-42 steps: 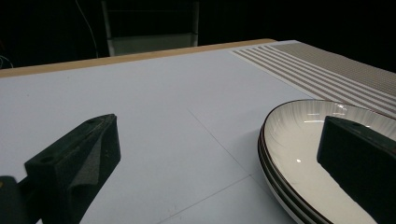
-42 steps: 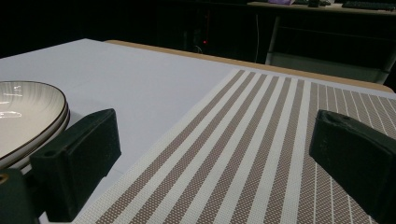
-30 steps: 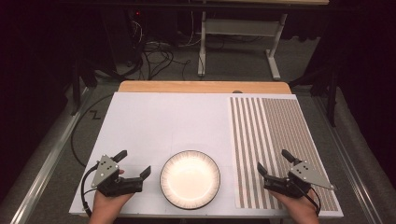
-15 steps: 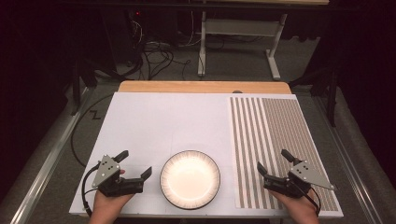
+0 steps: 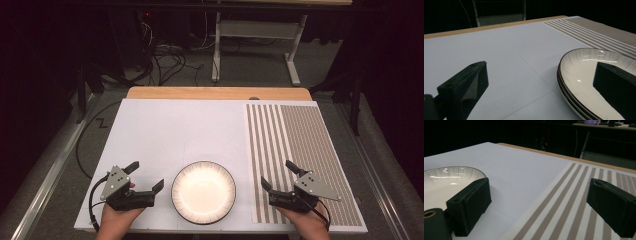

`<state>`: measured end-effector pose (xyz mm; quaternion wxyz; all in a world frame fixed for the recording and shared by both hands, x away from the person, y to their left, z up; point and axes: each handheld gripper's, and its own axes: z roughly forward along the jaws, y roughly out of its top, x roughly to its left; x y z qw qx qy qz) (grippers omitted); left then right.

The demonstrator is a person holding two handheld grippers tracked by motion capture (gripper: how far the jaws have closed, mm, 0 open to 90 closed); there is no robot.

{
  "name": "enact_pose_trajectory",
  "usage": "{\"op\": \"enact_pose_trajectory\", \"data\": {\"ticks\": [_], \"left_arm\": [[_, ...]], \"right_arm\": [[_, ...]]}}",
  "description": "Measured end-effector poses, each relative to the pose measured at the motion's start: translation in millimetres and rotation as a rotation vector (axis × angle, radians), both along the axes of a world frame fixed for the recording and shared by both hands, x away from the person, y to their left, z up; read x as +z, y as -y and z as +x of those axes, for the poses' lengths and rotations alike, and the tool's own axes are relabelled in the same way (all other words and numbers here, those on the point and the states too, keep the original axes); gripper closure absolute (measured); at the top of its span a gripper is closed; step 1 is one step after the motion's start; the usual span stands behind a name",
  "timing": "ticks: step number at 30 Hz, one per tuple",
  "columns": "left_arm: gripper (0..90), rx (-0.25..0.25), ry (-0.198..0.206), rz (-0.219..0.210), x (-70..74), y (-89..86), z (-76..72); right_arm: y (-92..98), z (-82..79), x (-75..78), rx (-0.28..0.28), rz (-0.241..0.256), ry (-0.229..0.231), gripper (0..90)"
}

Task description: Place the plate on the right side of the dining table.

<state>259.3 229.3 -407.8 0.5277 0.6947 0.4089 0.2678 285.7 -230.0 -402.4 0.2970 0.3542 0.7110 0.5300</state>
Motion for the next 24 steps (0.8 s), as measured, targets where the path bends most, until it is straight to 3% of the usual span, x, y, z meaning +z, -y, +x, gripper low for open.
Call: {"op": "enact_pose_trajectory", "data": {"ticks": [14, 24], "left_arm": [[0.6, -0.008, 0.009, 0.004, 0.3, 2.9, -1.5], [0.7, -0.017, 0.031, 0.008, 0.6, 5.3, -4.1]], "right_arm": [[-35.4, -0.9, 2.1, 0.070, -0.038, -0.020, 8.6], [-63.0, 7.1, 6.1, 0.126, -0.052, -0.042, 10.2]]}}
